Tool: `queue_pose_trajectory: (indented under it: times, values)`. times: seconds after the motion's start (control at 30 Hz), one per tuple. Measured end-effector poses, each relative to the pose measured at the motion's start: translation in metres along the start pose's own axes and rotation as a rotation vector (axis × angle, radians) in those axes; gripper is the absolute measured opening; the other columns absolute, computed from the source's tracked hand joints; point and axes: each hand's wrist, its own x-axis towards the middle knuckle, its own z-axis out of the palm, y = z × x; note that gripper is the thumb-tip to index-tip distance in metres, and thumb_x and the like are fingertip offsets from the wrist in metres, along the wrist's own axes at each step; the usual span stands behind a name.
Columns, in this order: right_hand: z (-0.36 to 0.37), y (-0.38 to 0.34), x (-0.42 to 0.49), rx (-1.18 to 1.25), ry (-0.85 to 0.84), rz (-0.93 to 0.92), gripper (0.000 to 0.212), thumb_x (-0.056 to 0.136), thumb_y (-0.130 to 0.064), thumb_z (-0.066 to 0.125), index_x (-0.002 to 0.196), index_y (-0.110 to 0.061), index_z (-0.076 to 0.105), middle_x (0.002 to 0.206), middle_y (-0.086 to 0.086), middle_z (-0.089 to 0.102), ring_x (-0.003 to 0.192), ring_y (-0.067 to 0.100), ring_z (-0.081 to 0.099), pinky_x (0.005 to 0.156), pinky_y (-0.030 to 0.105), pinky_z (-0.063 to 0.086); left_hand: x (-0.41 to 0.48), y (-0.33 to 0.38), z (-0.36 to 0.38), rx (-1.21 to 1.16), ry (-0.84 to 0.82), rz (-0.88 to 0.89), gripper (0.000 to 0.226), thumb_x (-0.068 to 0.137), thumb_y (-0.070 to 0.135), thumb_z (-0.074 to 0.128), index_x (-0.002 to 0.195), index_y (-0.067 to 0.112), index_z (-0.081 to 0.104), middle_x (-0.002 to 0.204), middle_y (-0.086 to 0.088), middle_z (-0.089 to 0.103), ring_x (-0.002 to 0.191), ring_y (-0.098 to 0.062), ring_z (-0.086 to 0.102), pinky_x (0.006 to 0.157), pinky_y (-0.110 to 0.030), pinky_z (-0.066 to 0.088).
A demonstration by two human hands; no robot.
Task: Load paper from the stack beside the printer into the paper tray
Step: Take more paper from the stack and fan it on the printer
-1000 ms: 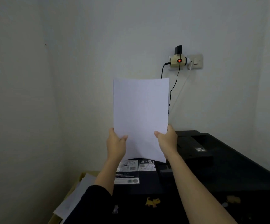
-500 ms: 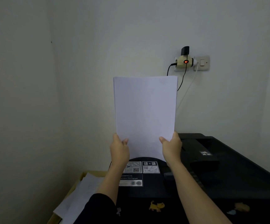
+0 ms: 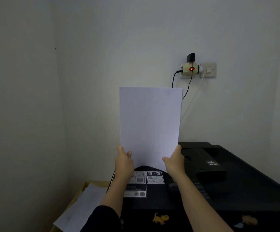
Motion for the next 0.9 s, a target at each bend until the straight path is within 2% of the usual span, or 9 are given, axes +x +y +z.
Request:
queue_pose_trajectory:
  times: [0.13,0.27,0.37,0.5,0.6,0.67,0.73,0.8,0.9]
  values:
    - [-0.002,-0.002,-0.002,0.002,0.010,-0.003,0.034,0.083,0.008,0.057,0.110,-0.004,0.039,0.097,0.003,0.046,0.082,0.016,0.050,0.072,0.024,0.044,-0.003,0.006,-0.002,0.006,0.008,-0.002,0.025,0.095,-0.007,0.033,0.118,0.002,0.036,0.125,-0.019,0.054,0.117,-0.023,0.054,0.073,-0.025,0.039]
    - [-0.008,-0.018,-0.002,0.014,0.085,-0.046,0.030,0.076,0.011,0.055,0.099,-0.004,0.044,0.084,0.002,0.049,0.061,0.006,0.049,0.046,0.014,0.039,-0.007,0.024,-0.012,-0.002,0.121,0.012,0.032,0.094,-0.004,0.038,0.125,0.002,0.037,0.116,-0.020,0.060,0.099,-0.027,0.059,0.071,-0.030,0.043]
    - [-0.012,-0.038,0.002,0.021,0.094,-0.049,0.023,0.073,0.010,0.050,0.089,-0.007,0.047,0.082,0.006,0.055,0.056,0.011,0.051,0.039,0.017,0.038,-0.004,0.045,-0.026,0.122,0.222,0.003,0.038,0.094,0.004,0.043,0.131,0.003,0.037,0.111,-0.021,0.062,0.081,-0.026,0.054,0.065,-0.033,0.043]
    - [-0.019,-0.056,0.000,-0.017,-0.033,0.102,0.019,0.079,0.005,0.048,0.096,0.002,0.057,0.093,0.012,0.063,0.067,0.021,0.062,0.060,0.032,0.057,-0.005,0.060,-0.044,0.286,0.165,-0.107,0.033,0.092,0.006,0.041,0.123,-0.003,0.046,0.119,-0.022,0.057,0.100,-0.034,0.058,0.068,-0.033,0.038]
    - [-0.023,-0.054,-0.006,-0.137,-0.170,0.256,0.013,0.079,0.003,0.061,0.077,0.002,0.048,0.078,0.009,0.055,0.058,0.015,0.049,0.042,0.021,0.045,-0.009,0.056,-0.055,0.430,0.018,-0.137,0.020,0.092,0.006,0.040,0.095,-0.006,0.056,0.116,-0.021,0.060,0.084,-0.029,0.054,0.067,-0.030,0.039]
    - [-0.023,-0.049,-0.012,-0.209,-0.249,0.298,0.020,0.076,0.004,0.065,0.069,0.002,0.047,0.081,0.013,0.058,0.070,0.025,0.056,0.051,0.025,0.044,-0.012,0.048,-0.056,0.478,-0.064,-0.165,0.023,0.092,0.006,0.040,0.096,-0.007,0.059,0.112,-0.021,0.062,0.083,-0.028,0.054,0.067,-0.031,0.040]
    - [-0.020,-0.044,-0.020,-0.281,-0.308,0.303,0.013,0.074,0.006,0.066,0.081,0.008,0.056,0.097,0.020,0.062,0.091,0.034,0.061,0.070,0.032,0.049,-0.017,0.039,-0.055,0.538,-0.152,-0.175,0.026,0.092,0.006,0.039,0.101,-0.006,0.060,0.112,-0.021,0.063,0.090,-0.030,0.057,0.069,-0.031,0.041]
    - [-0.017,-0.040,-0.025,-0.337,-0.338,0.326,0.028,0.072,0.007,0.067,0.098,0.011,0.058,0.105,0.021,0.063,0.101,0.035,0.061,0.082,0.036,0.051,-0.019,0.030,-0.053,0.603,-0.218,-0.194,0.025,0.093,0.006,0.037,0.101,-0.002,0.060,0.116,-0.018,0.062,0.089,-0.027,0.054,0.071,-0.029,0.041]
    - [-0.015,-0.039,-0.025,-0.383,-0.370,0.354,0.031,0.070,0.007,0.068,0.100,0.010,0.059,0.101,0.018,0.061,0.096,0.032,0.060,0.077,0.034,0.050,-0.018,0.023,-0.050,0.669,-0.253,-0.238,0.025,0.092,0.007,0.039,0.106,0.002,0.060,0.119,-0.014,0.061,0.100,-0.026,0.057,0.075,-0.028,0.041]
